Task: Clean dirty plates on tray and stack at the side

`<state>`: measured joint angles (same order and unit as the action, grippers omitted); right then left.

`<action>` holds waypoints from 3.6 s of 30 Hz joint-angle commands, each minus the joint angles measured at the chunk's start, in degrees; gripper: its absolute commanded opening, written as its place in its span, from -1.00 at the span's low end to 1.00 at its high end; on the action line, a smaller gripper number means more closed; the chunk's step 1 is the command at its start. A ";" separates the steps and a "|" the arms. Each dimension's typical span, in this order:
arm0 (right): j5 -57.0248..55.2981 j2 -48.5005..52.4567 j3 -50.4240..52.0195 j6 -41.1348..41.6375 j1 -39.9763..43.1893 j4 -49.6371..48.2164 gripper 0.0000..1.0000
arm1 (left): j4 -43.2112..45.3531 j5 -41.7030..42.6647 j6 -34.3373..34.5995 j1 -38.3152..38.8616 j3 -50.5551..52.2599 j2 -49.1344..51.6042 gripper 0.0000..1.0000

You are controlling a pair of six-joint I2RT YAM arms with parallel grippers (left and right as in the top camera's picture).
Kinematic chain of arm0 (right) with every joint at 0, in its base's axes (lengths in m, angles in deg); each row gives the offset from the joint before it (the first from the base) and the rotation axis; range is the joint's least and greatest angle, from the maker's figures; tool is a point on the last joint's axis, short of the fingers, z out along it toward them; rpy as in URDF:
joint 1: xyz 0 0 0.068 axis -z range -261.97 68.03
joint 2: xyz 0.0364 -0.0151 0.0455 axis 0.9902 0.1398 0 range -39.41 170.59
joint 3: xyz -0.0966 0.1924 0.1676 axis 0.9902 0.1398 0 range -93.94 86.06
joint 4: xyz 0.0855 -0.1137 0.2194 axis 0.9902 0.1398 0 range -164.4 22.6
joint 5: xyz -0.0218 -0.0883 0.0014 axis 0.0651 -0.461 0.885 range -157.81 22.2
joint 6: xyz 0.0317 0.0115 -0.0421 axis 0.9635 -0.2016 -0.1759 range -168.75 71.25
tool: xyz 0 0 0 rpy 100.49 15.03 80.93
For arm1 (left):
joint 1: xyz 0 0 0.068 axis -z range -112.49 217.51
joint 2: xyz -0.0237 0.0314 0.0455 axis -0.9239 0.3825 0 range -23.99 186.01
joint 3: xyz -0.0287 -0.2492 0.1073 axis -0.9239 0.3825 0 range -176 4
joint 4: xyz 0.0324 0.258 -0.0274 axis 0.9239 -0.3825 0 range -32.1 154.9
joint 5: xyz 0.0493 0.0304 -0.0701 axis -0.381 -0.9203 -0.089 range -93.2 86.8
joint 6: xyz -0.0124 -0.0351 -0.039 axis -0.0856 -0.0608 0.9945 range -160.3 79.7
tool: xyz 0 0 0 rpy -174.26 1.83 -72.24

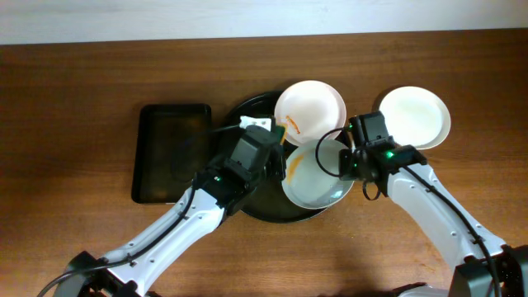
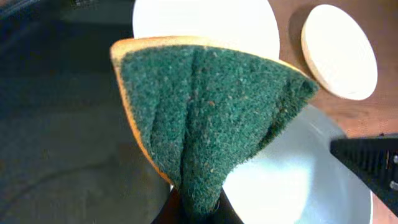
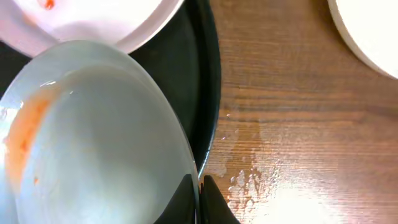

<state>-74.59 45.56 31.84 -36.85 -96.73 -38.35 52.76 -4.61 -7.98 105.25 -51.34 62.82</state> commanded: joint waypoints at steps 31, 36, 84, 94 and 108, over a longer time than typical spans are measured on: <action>-5.86 -0.04 -0.33 0.83 -5.86 4.04 -0.92 | 8.85 -9.18 -1.11 8.22 0.11 19.74 -1.00; -5.88 -0.04 -0.33 0.81 -5.86 4.46 -0.92 | 15.63 -11.19 -1.07 8.22 0.11 18.16 -1.00; -5.70 -0.04 -0.33 0.81 -5.84 4.39 -0.92 | 18.36 -16.13 -1.16 7.89 0.11 16.90 -1.00; -5.97 -0.07 -2.03 -2.05 -5.84 2.91 -0.92 | 7.04 -15.32 -1.16 4.87 0.11 -0.26 -1.00; -30.36 -0.07 -16.76 -19.63 -11.45 6.80 -0.92 | -17.73 19.21 -7.04 -31.26 0.11 -12.66 -1.00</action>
<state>-93.93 45.59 16.61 -50.82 -104.16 -31.12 36.59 2.75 -10.61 79.34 -51.36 50.86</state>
